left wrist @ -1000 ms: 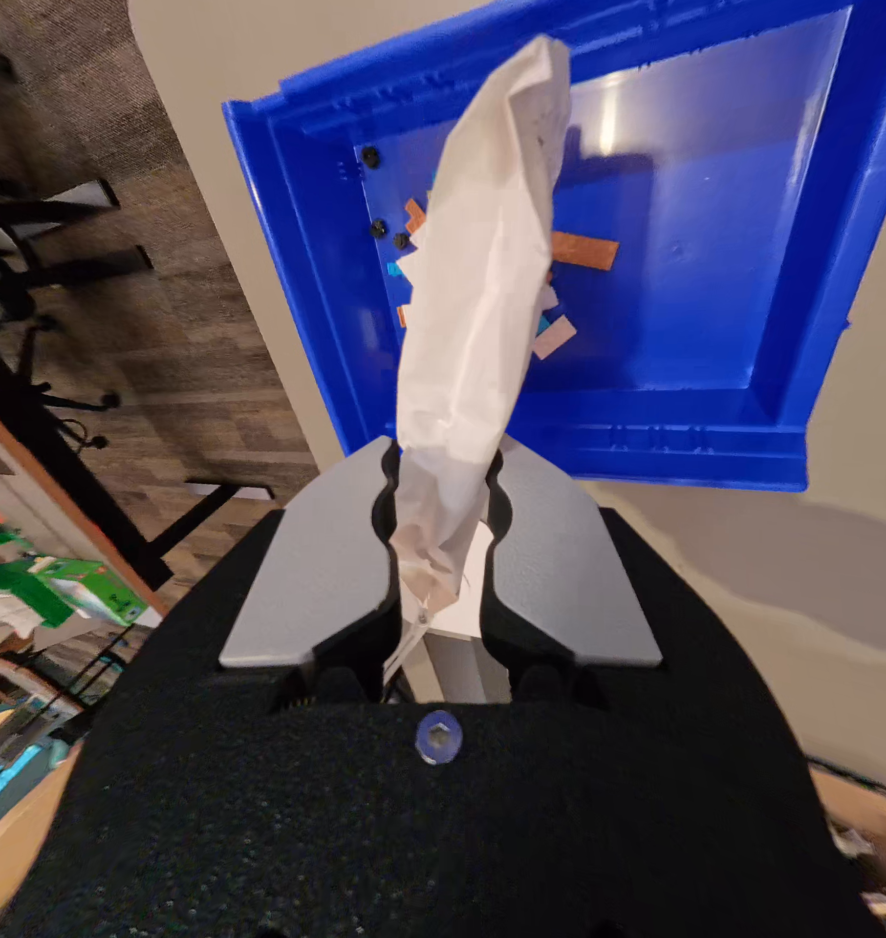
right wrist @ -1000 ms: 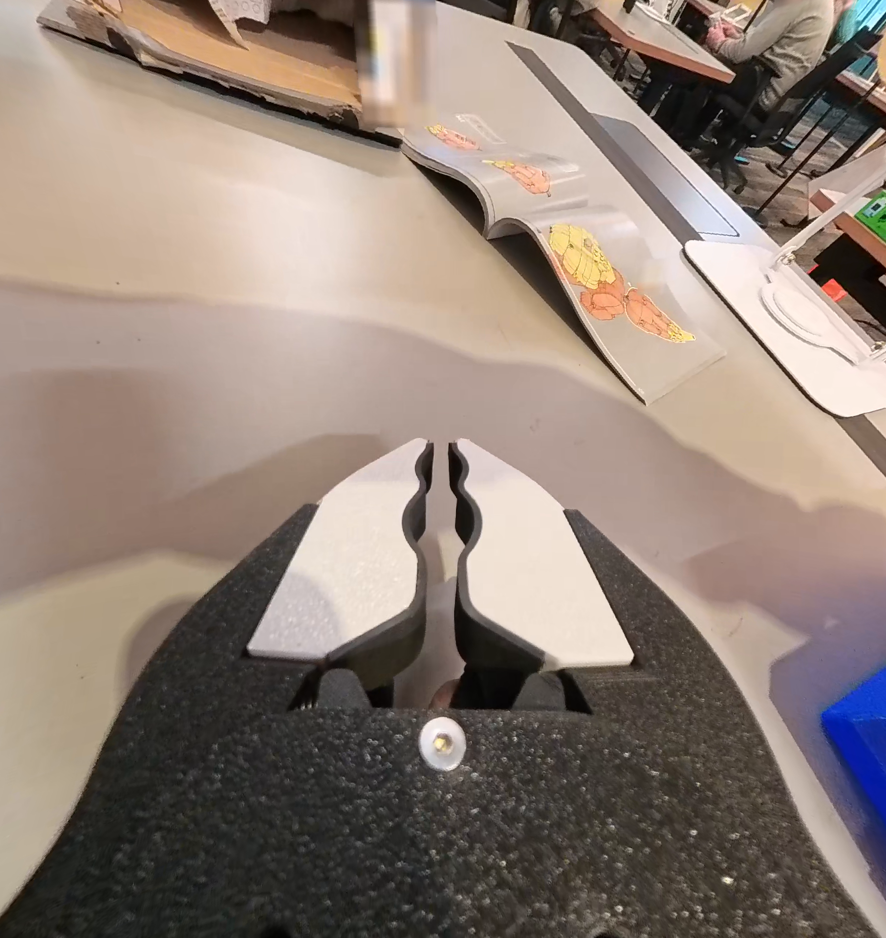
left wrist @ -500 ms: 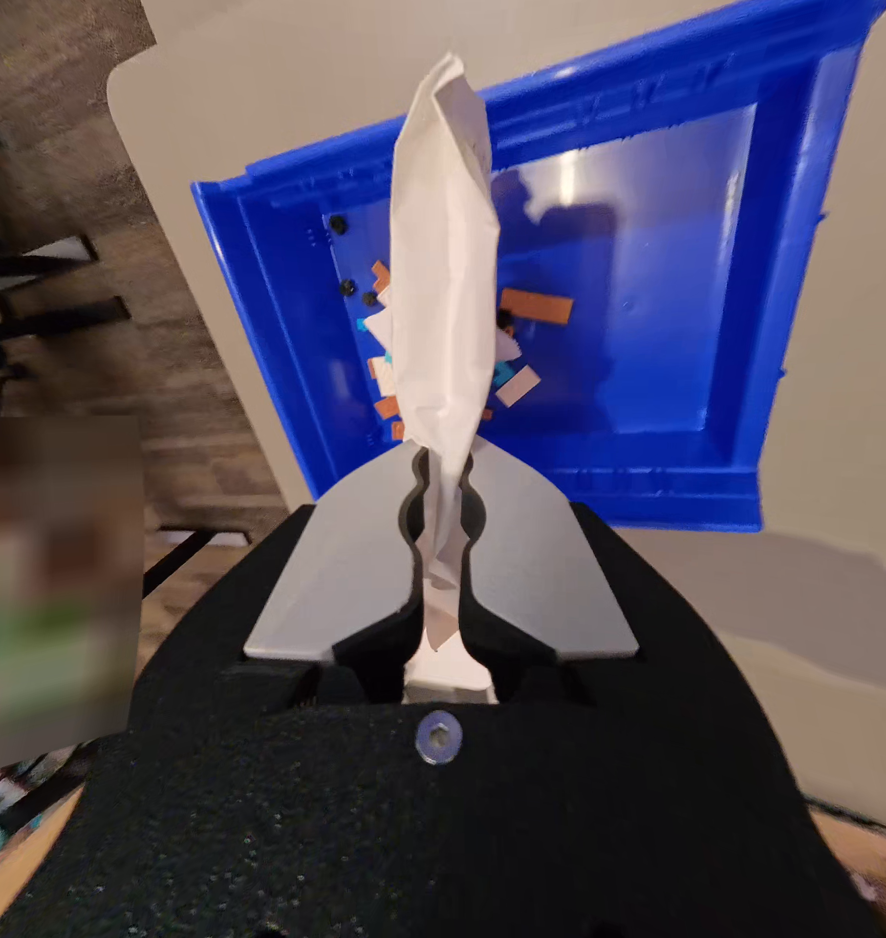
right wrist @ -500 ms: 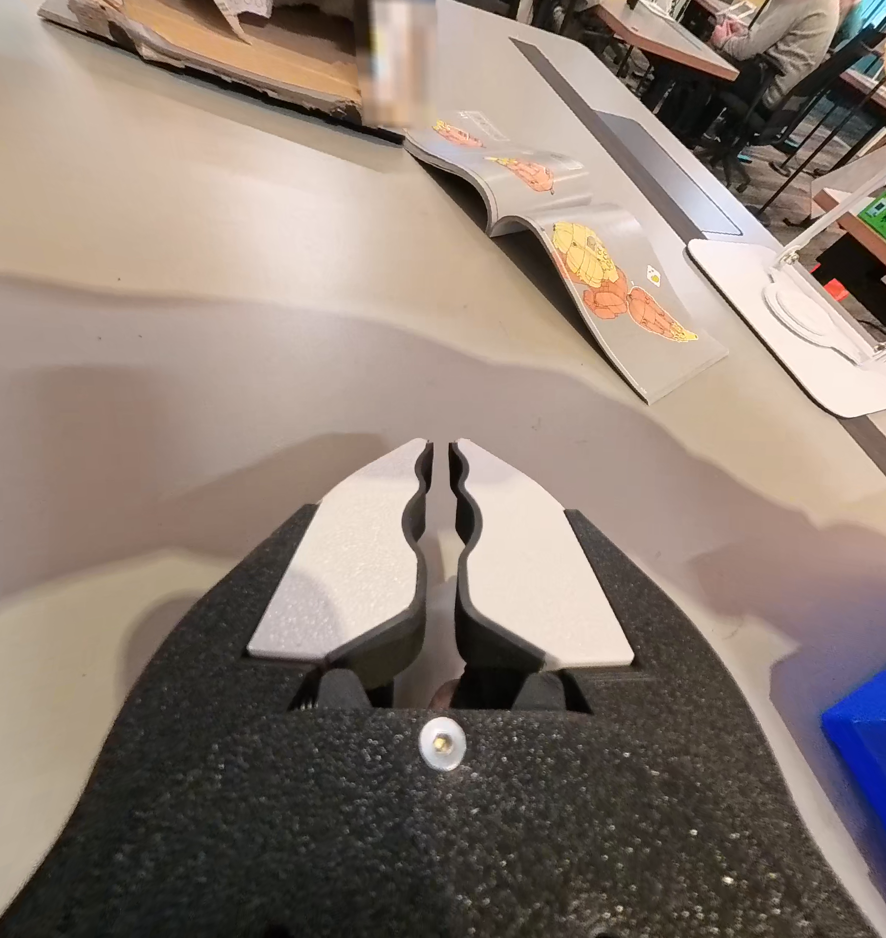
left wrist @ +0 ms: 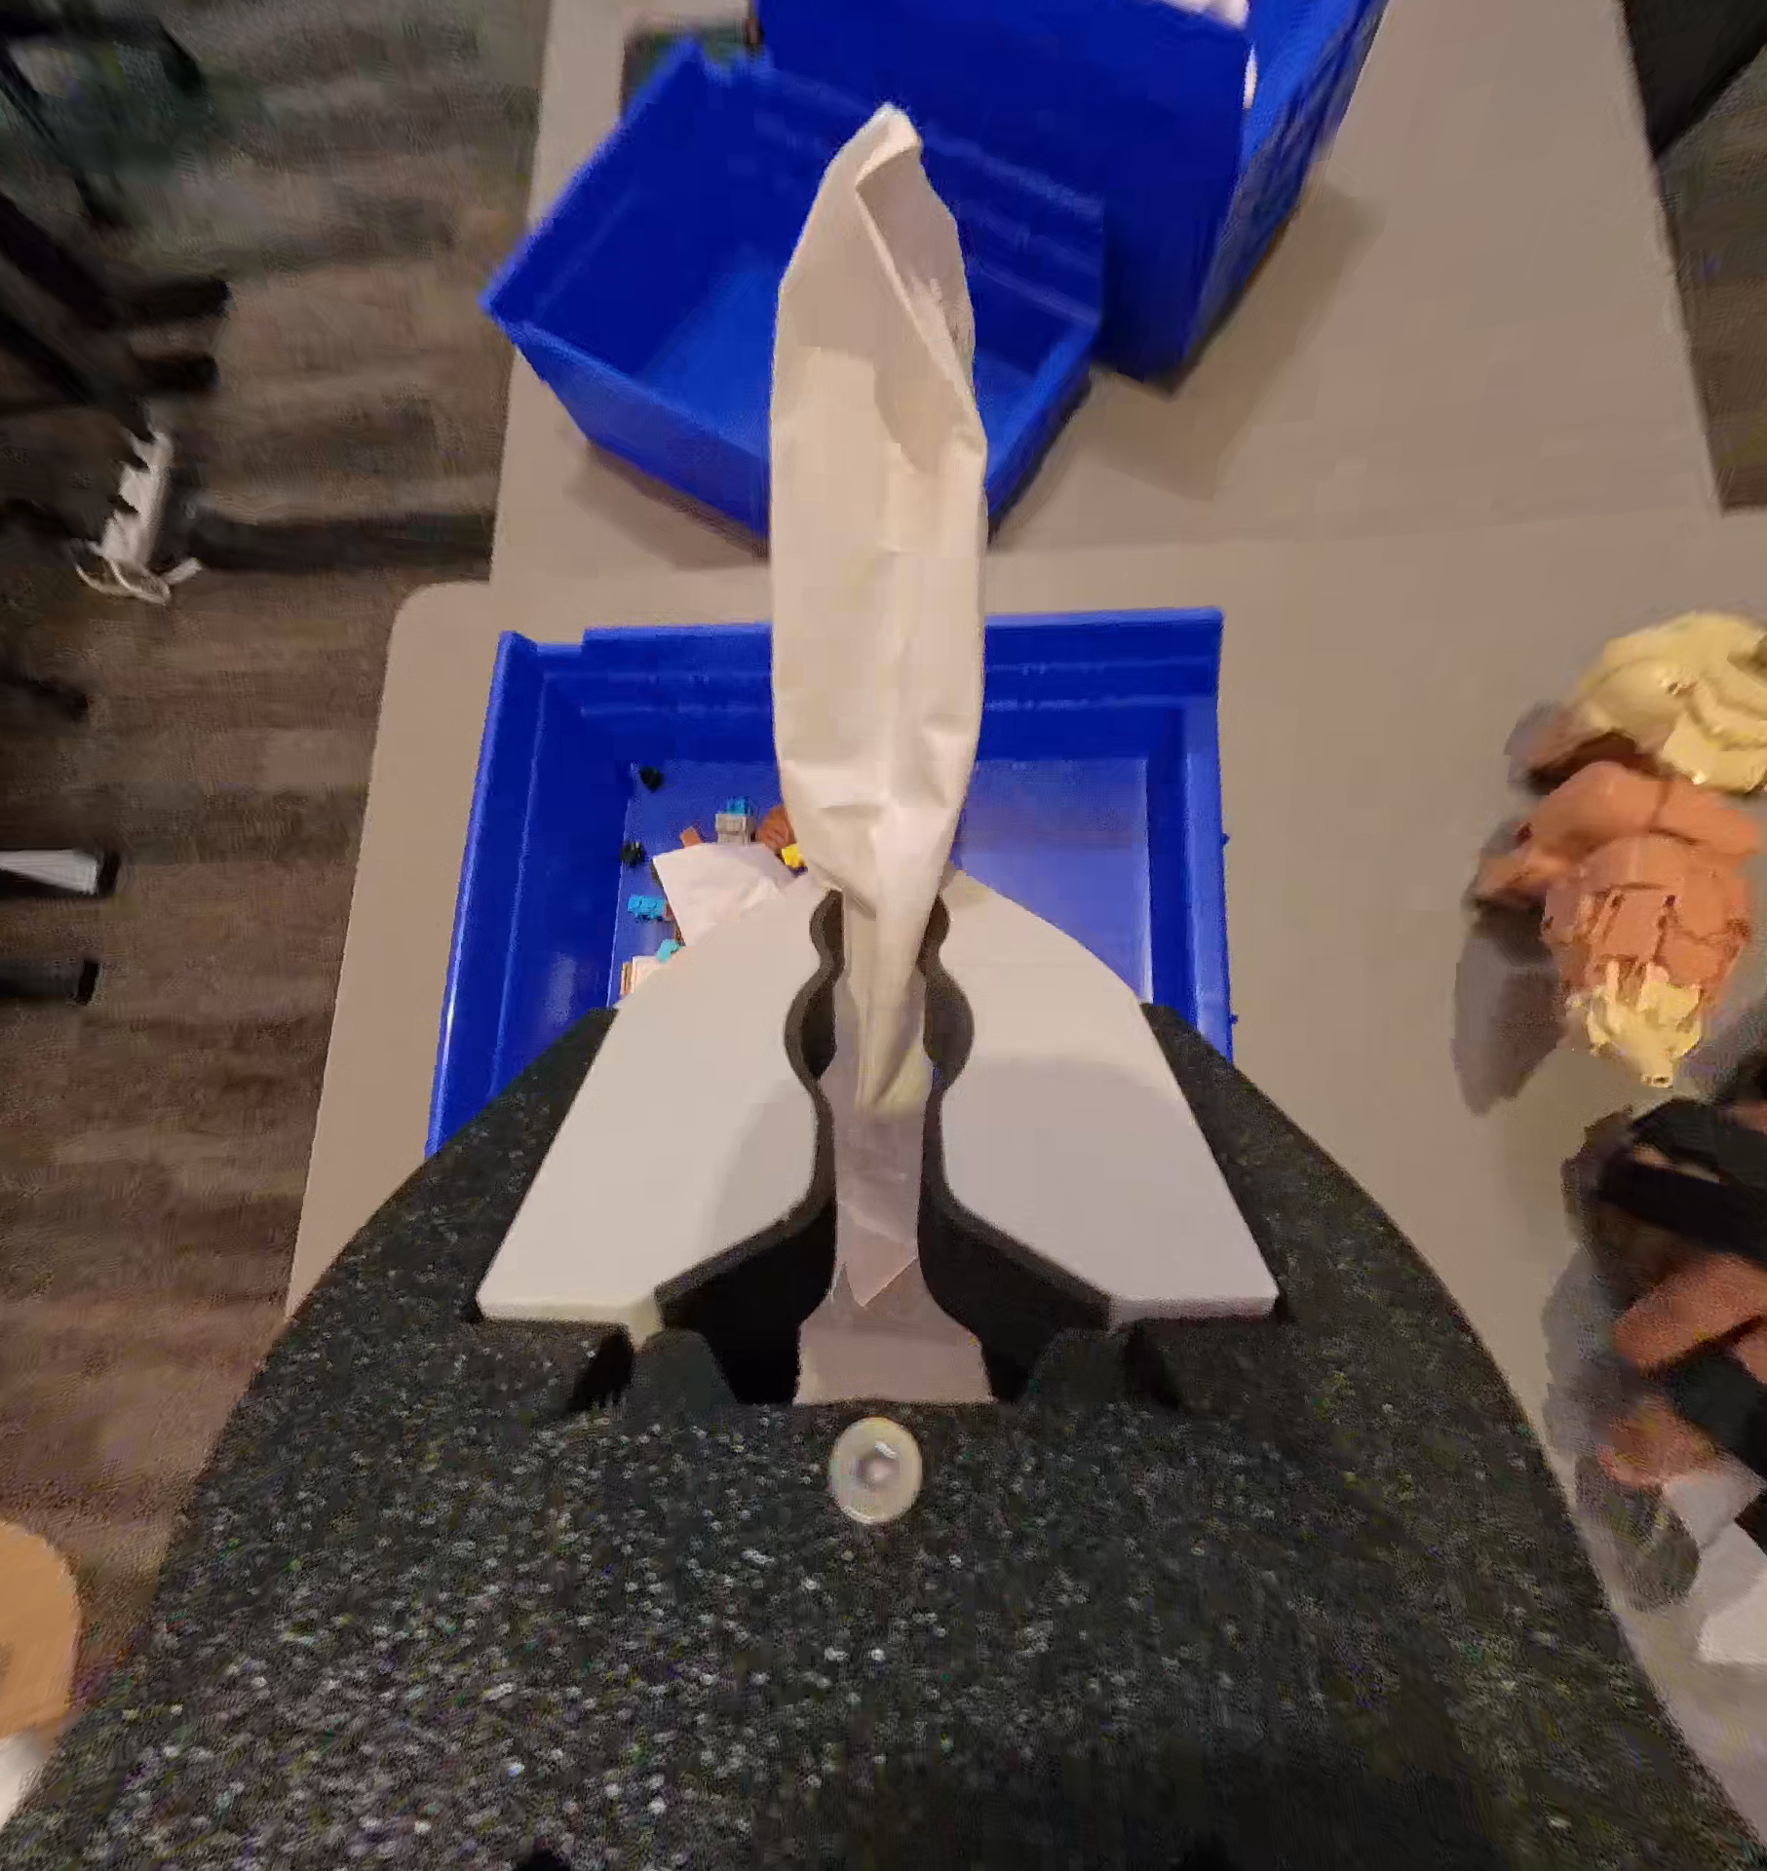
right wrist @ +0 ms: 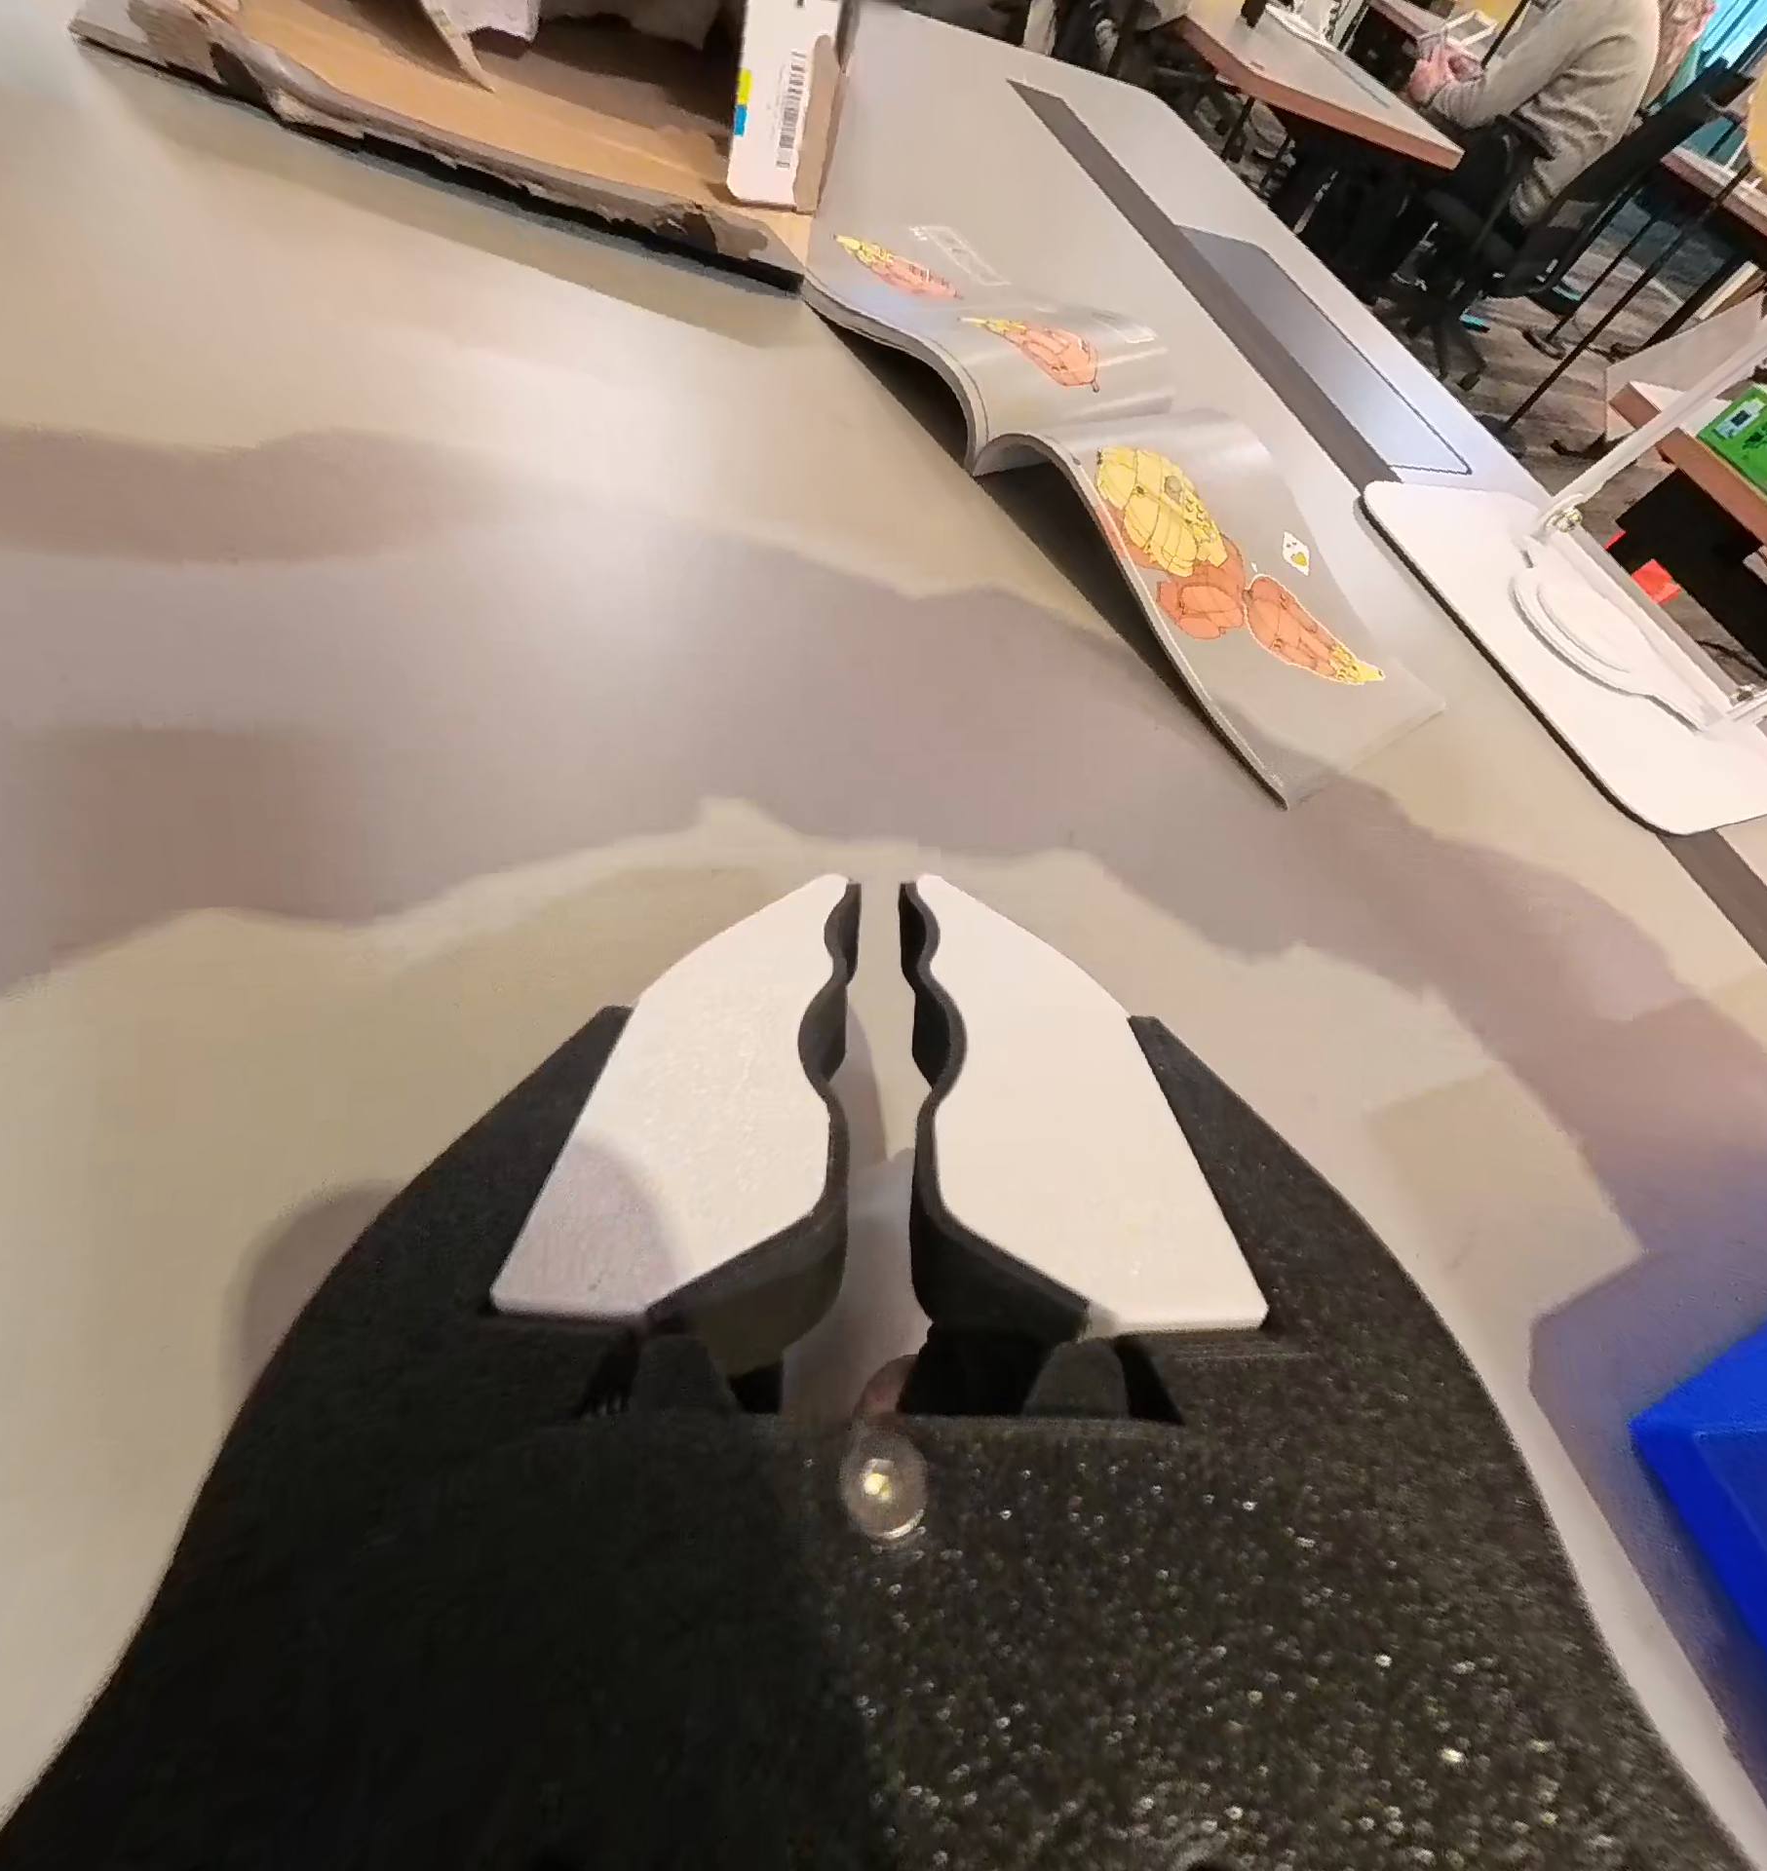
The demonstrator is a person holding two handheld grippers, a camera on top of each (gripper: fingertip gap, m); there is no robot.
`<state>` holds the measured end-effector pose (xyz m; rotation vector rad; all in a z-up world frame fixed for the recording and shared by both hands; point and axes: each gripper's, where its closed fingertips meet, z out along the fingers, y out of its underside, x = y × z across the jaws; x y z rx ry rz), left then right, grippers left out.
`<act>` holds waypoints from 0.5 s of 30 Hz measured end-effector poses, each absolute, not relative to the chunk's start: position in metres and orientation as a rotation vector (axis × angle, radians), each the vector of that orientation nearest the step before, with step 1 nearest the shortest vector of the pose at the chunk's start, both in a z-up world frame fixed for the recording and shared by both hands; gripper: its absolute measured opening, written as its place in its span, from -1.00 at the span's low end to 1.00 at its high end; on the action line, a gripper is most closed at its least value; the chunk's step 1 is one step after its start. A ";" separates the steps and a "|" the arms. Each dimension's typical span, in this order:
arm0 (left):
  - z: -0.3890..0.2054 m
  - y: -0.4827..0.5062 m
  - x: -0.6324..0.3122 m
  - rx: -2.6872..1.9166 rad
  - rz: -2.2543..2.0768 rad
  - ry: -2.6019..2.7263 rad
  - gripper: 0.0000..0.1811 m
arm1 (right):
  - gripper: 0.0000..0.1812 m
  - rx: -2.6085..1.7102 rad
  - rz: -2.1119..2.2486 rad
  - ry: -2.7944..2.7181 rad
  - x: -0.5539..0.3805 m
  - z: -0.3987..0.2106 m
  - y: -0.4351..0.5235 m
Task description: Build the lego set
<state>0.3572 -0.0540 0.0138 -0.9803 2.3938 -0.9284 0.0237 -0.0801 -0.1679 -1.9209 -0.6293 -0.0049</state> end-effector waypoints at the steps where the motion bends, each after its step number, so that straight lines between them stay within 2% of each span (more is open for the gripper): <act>1: 0.022 -0.053 0.347 -0.963 -1.035 2.305 -0.86 | -0.92 -1.920 -0.005 -0.626 0.024 -0.168 -0.080; 7: 0.065 -0.026 0.231 -0.882 -1.621 1.681 -0.87 | -0.88 -1.907 0.014 -0.569 0.029 -0.163 -0.079; 15: -0.021 0.020 0.077 -0.999 -2.105 1.208 -0.88 | -0.78 -1.843 0.044 -0.440 0.042 -0.150 -0.079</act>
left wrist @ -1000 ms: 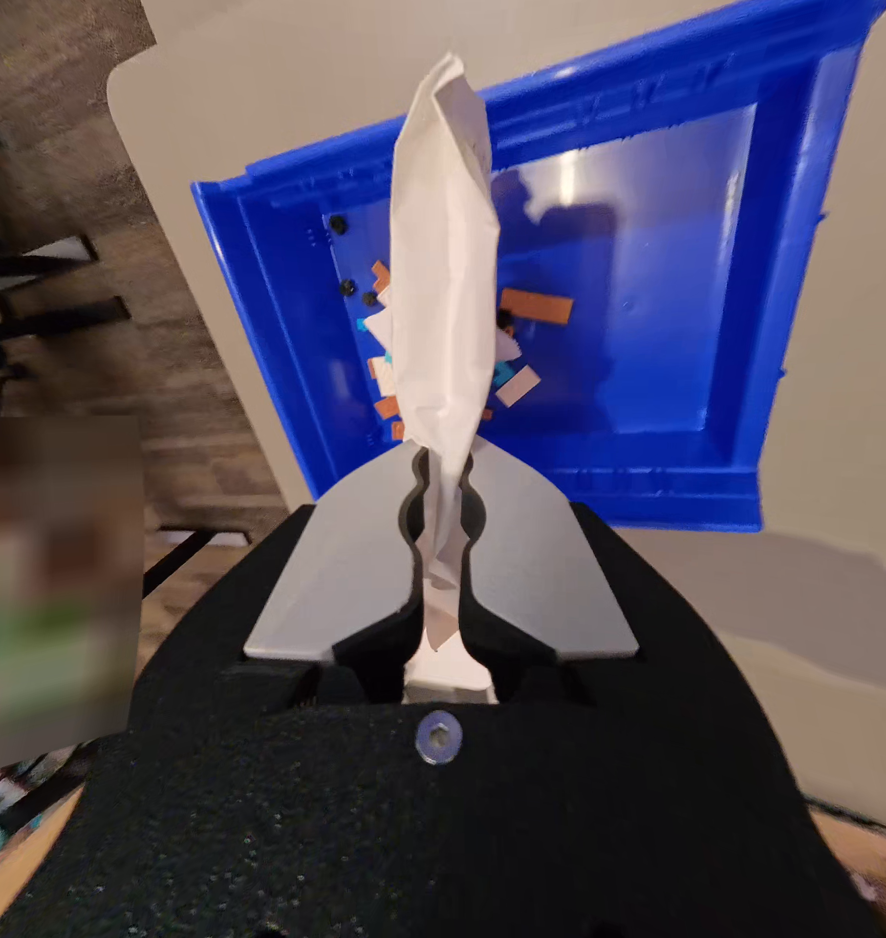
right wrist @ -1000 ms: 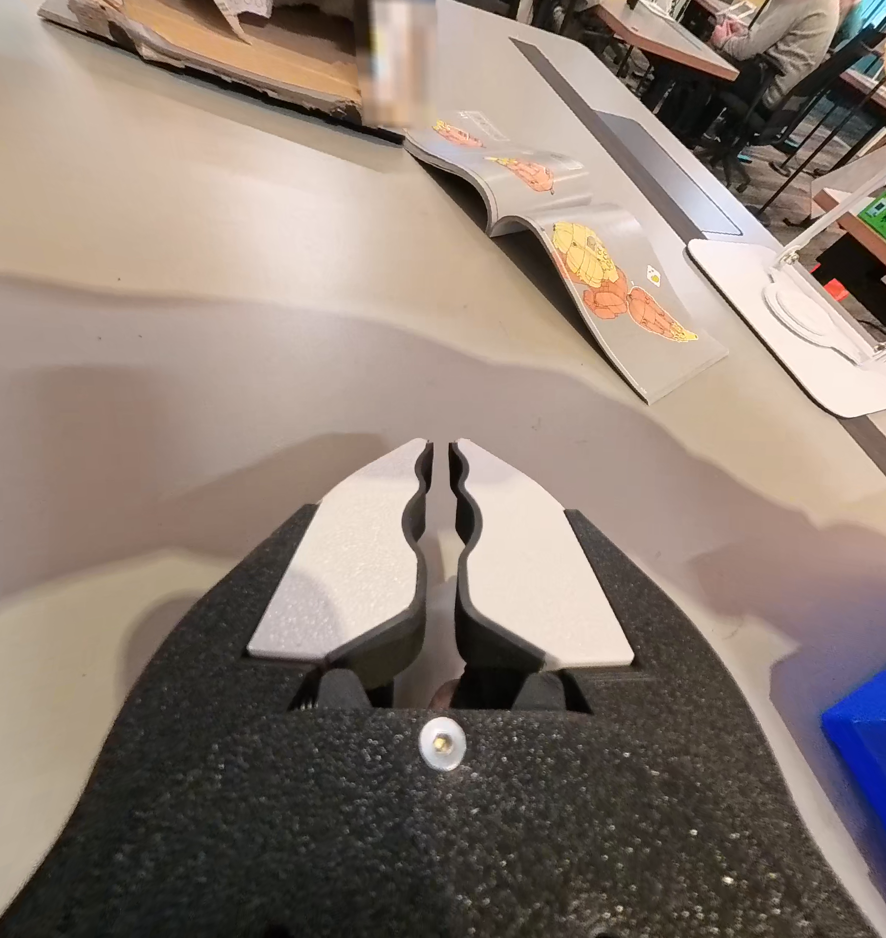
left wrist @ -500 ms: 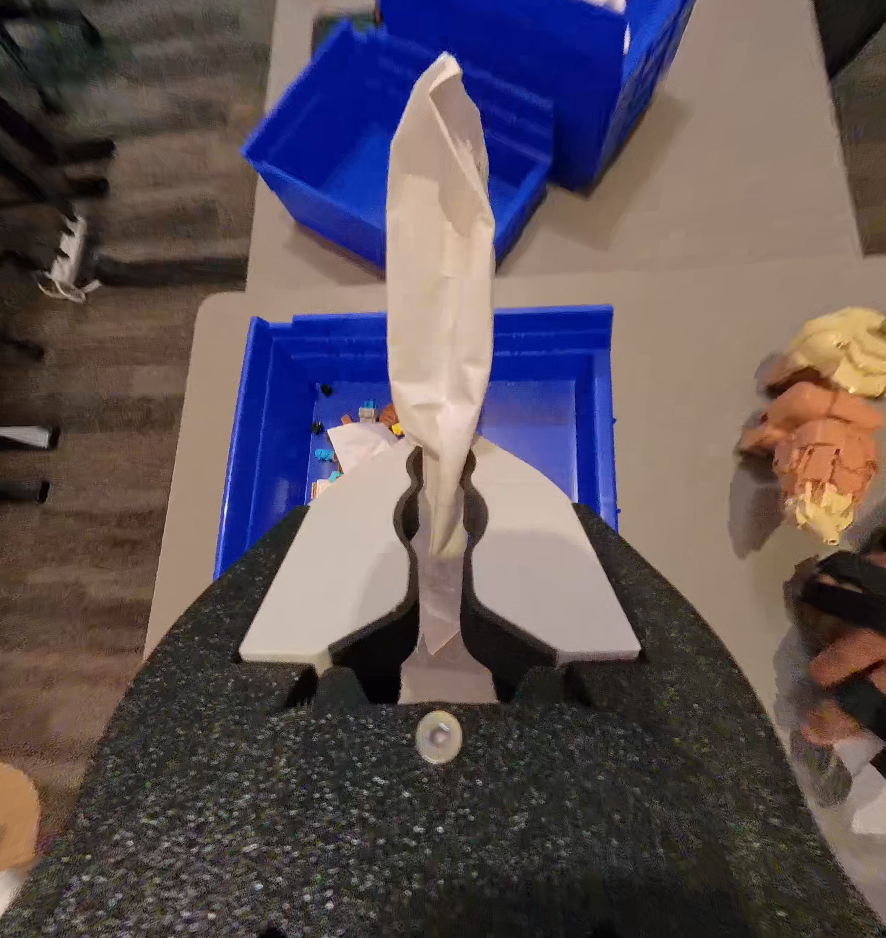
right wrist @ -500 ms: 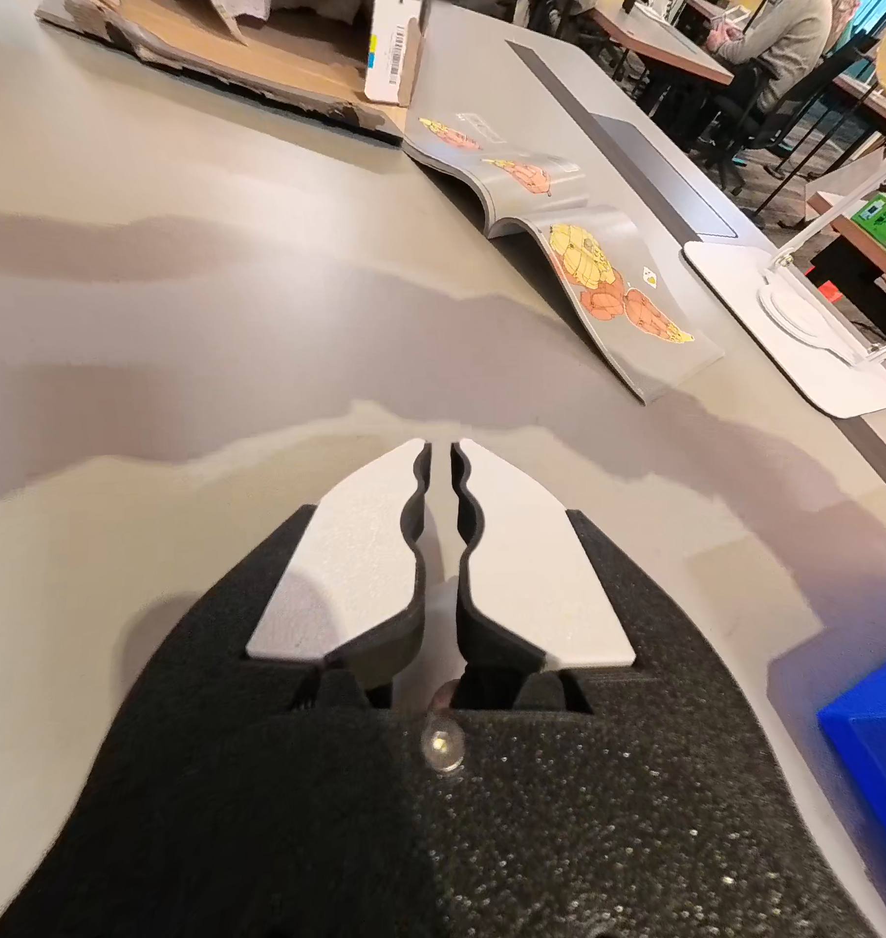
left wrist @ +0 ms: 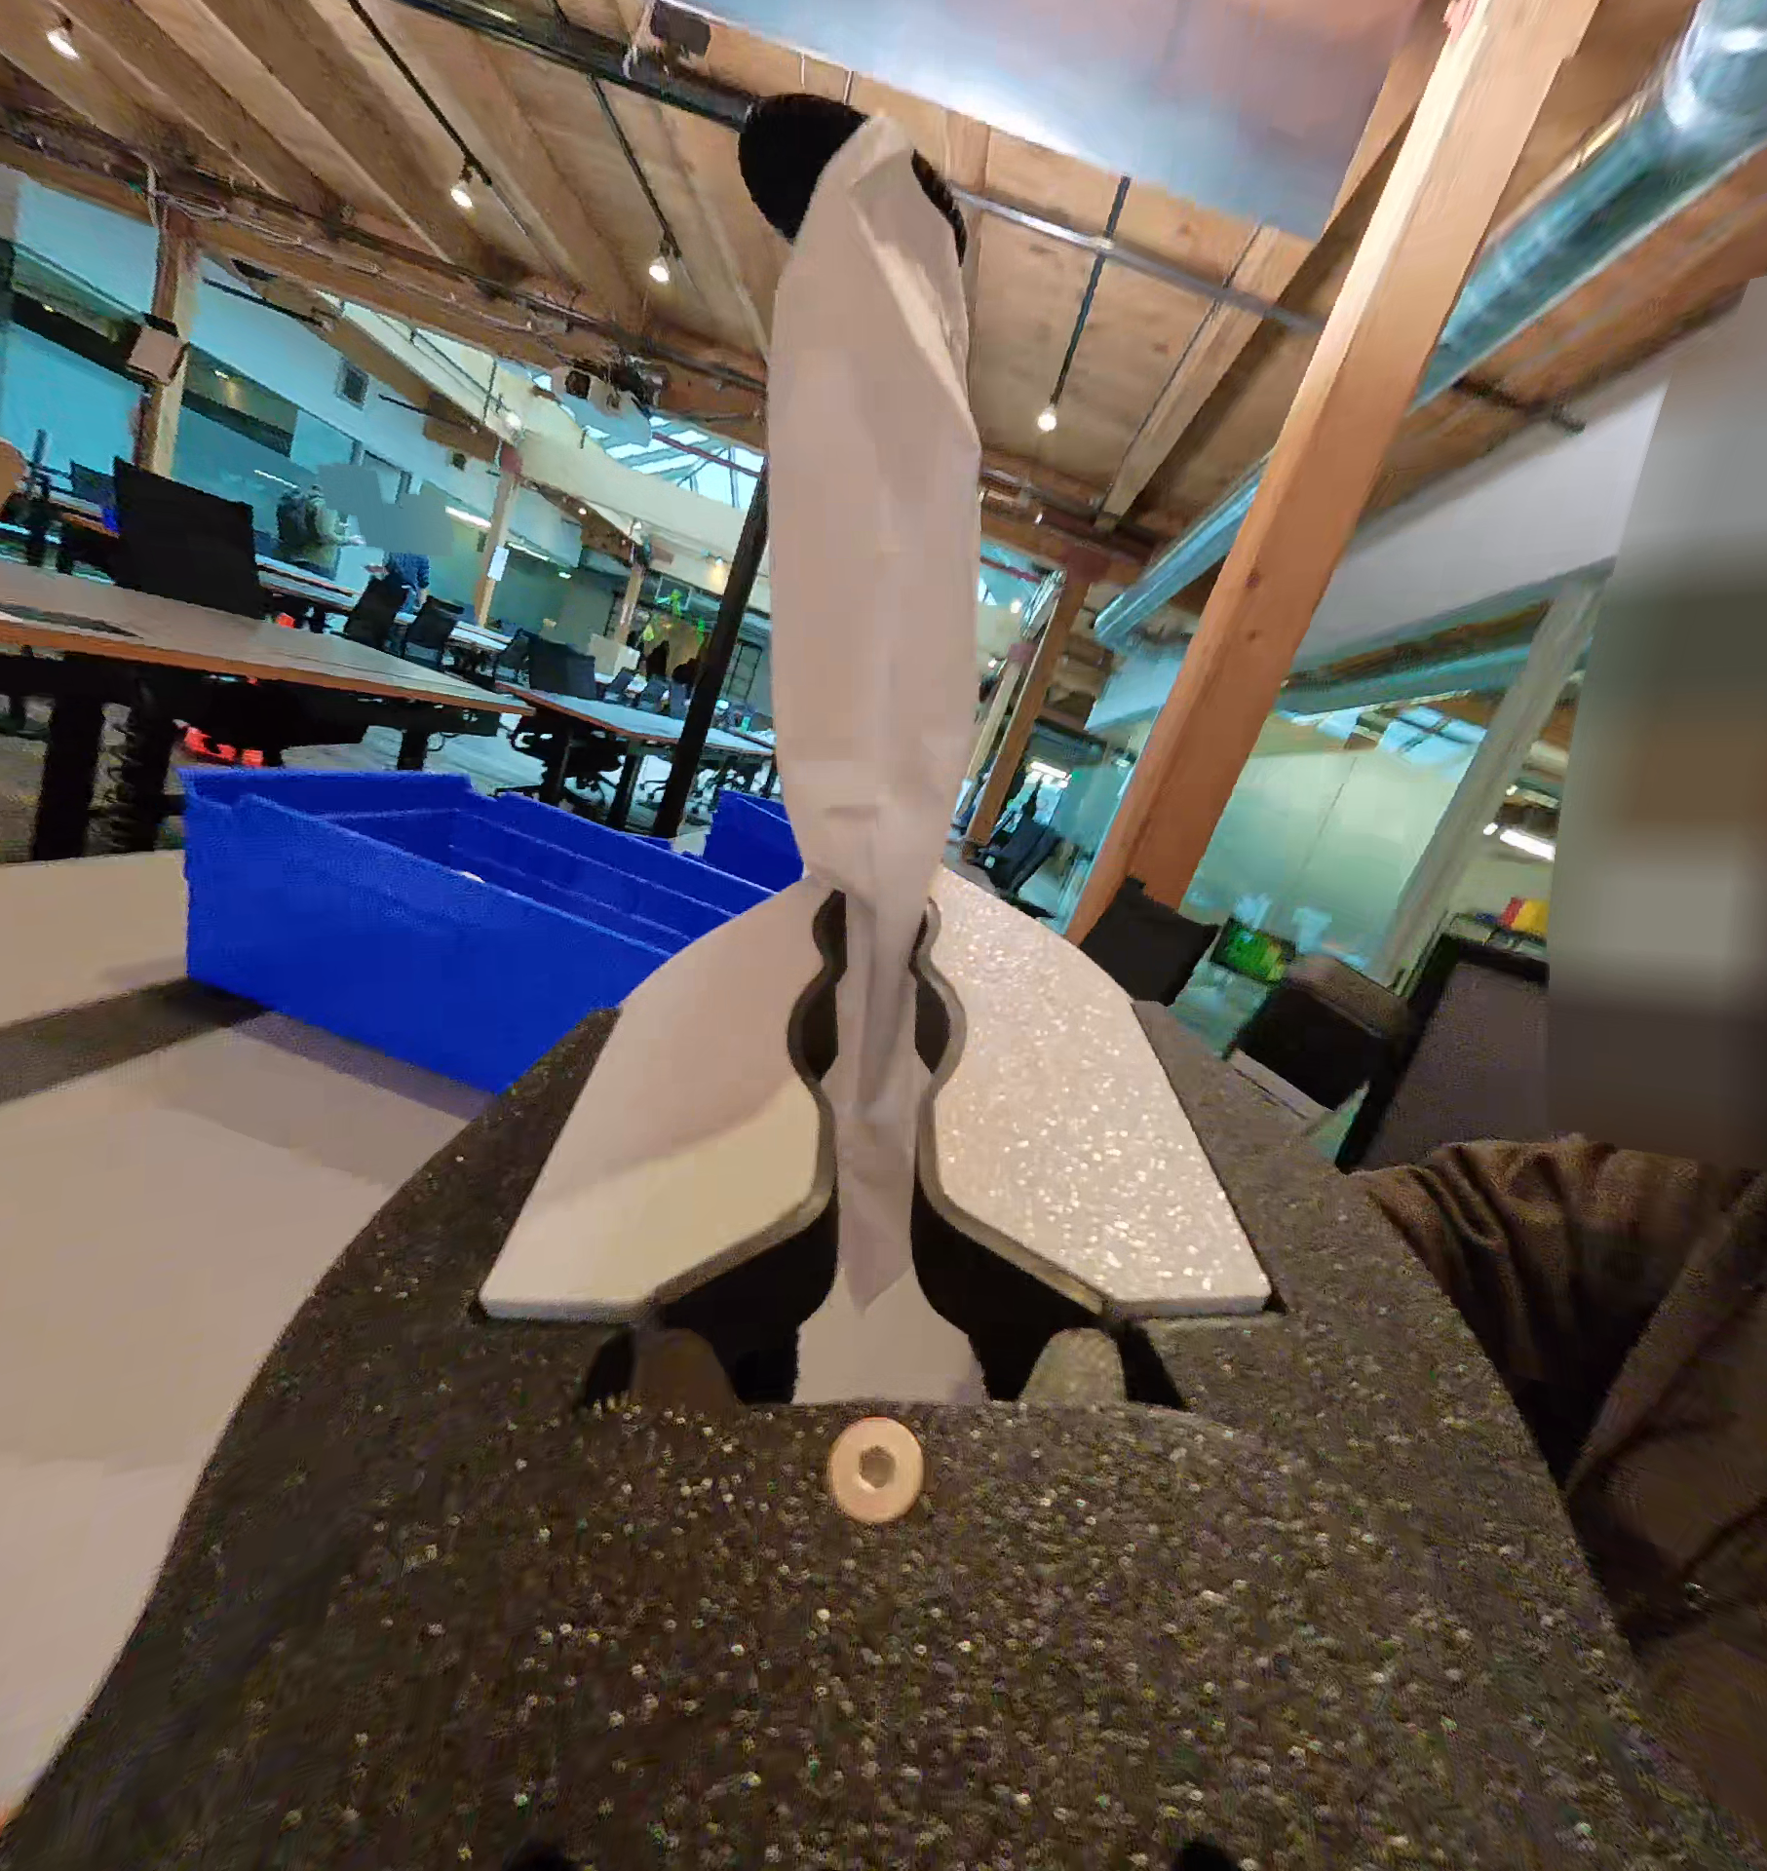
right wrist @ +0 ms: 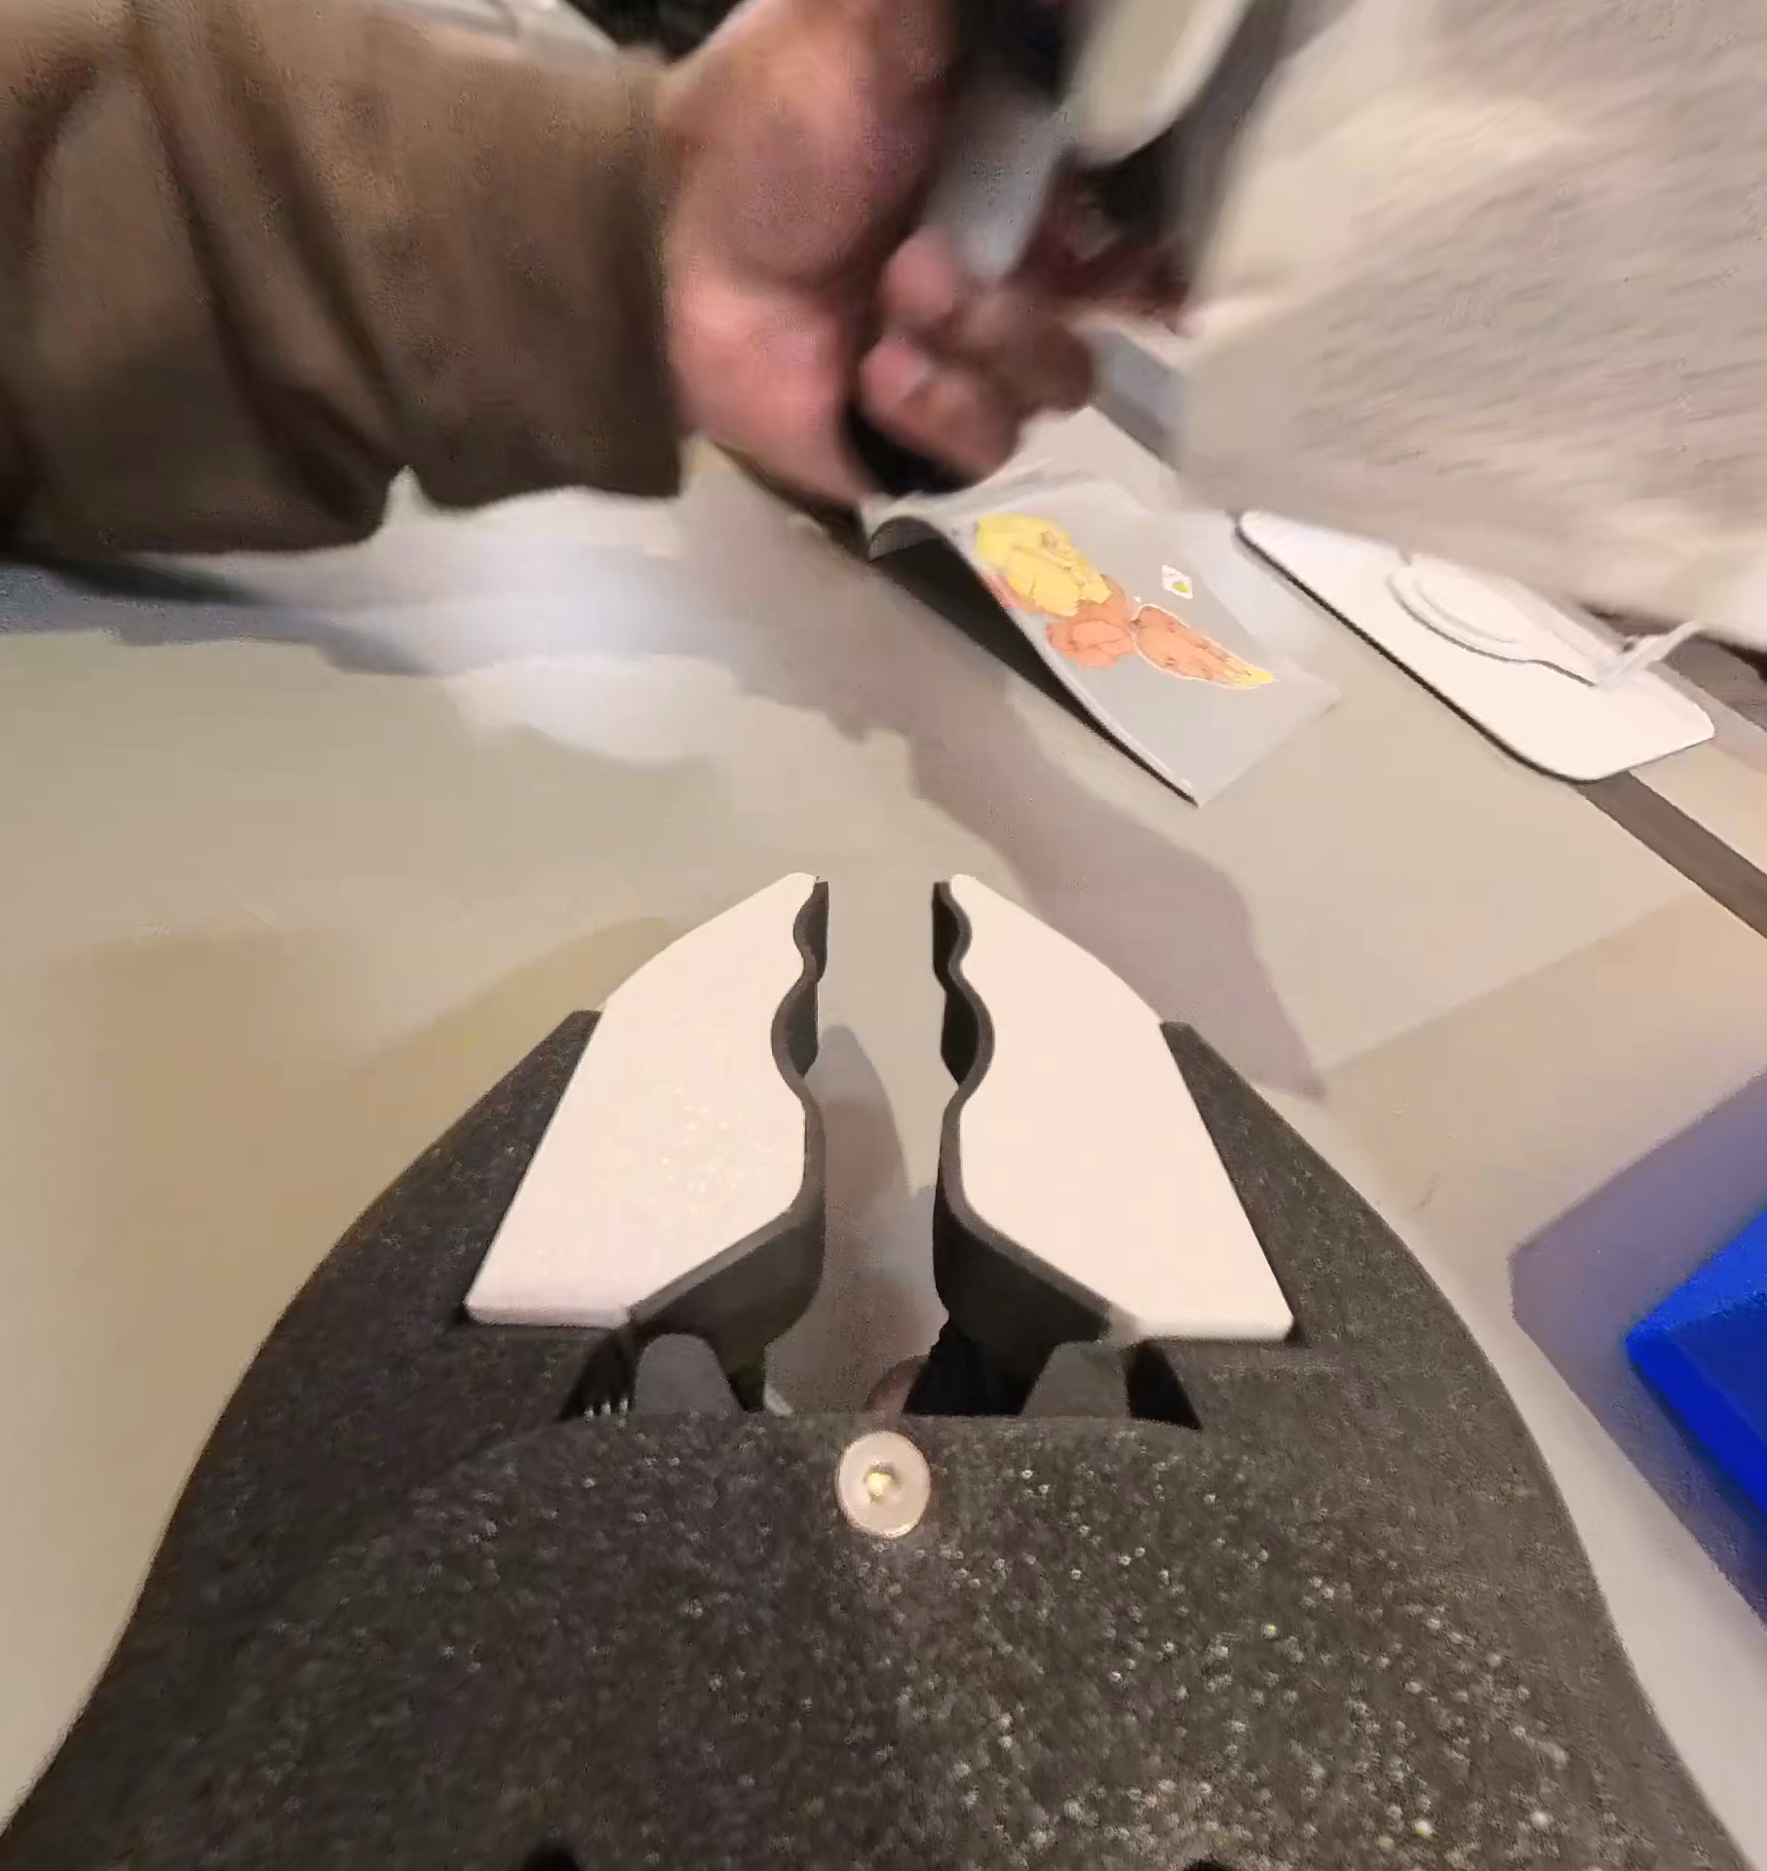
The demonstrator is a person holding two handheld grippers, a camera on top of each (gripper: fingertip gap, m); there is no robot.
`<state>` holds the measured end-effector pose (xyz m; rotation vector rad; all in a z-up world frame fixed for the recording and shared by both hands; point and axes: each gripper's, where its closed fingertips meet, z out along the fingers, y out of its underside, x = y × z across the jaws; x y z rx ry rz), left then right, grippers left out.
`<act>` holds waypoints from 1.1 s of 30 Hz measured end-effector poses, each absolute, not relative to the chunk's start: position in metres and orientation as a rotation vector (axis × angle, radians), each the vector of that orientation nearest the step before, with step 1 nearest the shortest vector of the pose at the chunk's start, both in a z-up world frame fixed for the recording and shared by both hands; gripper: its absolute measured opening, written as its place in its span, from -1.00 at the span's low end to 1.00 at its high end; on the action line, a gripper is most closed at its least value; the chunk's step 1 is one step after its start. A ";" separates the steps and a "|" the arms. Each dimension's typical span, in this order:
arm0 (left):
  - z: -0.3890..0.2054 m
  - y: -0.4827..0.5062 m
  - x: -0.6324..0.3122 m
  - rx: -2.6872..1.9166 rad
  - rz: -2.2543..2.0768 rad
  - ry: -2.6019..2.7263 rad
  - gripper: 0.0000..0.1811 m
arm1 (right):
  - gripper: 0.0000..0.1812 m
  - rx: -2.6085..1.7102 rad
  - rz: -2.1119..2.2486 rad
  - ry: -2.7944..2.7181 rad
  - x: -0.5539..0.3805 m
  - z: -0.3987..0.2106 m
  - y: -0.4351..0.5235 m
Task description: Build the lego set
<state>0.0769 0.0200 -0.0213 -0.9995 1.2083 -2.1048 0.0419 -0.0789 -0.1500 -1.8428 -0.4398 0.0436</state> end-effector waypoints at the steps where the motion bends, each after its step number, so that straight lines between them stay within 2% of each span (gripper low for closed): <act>1: -0.034 0.021 0.062 -1.014 -2.162 1.165 -0.88 | -0.77 -1.826 0.050 -0.415 0.044 -0.147 -0.079; 5: -0.069 0.015 0.013 -1.037 -2.244 1.061 -0.89 | -0.73 -1.726 0.131 -0.297 0.052 -0.128 -0.082; 8: -0.064 0.017 -0.012 -1.007 -2.305 1.012 -0.90 | -0.72 -1.616 0.184 -0.224 0.061 -0.102 -0.083; 15: -0.076 0.019 -0.013 -1.018 -2.372 1.313 -0.89 | -0.71 -1.520 0.228 -0.286 0.060 -0.036 -0.053; 23: -0.073 0.014 -0.036 -0.857 -2.435 1.388 -0.89 | -0.73 -1.481 0.421 -0.332 0.029 -0.037 -0.038; 33: -0.072 0.014 -0.038 -0.837 -2.480 1.402 -0.90 | -0.81 -1.375 0.456 -0.346 0.029 -0.022 -0.061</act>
